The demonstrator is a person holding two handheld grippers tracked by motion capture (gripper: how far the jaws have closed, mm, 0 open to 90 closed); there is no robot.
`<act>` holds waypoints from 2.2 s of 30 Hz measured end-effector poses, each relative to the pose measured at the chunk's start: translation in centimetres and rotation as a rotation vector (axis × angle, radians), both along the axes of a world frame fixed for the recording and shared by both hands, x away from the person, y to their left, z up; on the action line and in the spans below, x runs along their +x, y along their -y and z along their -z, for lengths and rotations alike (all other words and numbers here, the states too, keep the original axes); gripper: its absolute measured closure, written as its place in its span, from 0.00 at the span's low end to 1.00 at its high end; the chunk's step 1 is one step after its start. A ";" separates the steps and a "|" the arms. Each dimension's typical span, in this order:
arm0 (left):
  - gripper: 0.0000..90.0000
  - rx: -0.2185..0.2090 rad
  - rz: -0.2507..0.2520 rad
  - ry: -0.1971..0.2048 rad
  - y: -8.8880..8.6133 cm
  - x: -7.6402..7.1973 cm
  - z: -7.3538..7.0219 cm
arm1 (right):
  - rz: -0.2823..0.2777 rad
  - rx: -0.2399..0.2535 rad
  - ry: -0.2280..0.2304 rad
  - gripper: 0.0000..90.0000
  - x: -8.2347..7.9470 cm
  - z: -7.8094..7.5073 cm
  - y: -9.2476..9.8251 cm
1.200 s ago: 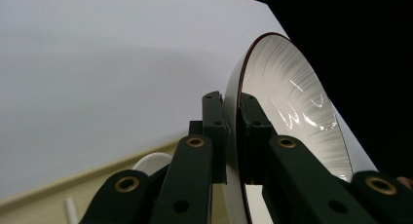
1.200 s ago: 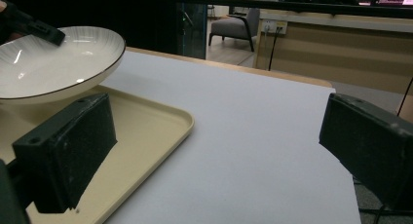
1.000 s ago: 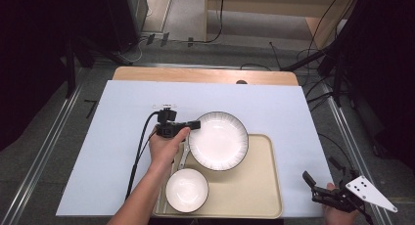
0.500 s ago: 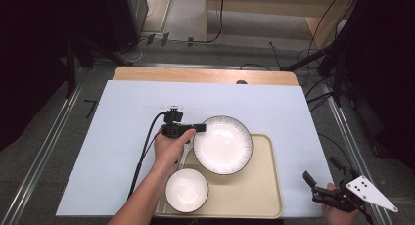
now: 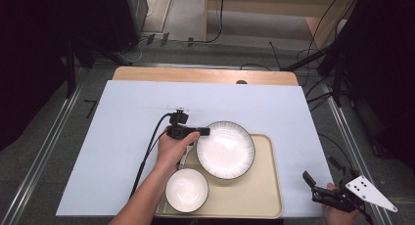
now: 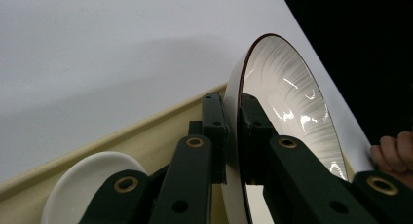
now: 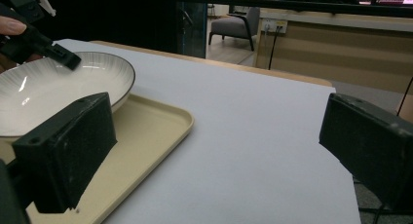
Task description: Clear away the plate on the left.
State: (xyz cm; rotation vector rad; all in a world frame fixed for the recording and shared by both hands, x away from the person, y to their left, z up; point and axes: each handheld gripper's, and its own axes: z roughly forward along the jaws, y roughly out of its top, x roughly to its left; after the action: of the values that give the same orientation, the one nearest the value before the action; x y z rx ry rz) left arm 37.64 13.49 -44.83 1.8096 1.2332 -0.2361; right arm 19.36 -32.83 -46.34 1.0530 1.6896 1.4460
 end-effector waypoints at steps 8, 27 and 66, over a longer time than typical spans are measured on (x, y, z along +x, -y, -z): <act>0.94 0.014 0.052 -0.017 0.3 0.2 0.6 | 0.000 -0.001 -0.003 0.00 0.0 0.0 0.1; 0.46 0.027 0.065 0.178 0.6 -0.7 -0.9 | 0.003 0.000 -0.001 0.00 0.0 0.0 0.0; 0.00 0.038 -0.007 0.382 -6.6 -5.6 -2.2 | 0.009 -0.007 -0.009 0.00 -0.2 0.1 0.3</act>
State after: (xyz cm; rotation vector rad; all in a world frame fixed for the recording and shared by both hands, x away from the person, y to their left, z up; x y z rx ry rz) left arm 32.03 20.11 -42.58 1.7803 0.9776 0.1349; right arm 19.15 -33.13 -46.49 1.0633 1.6935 1.4305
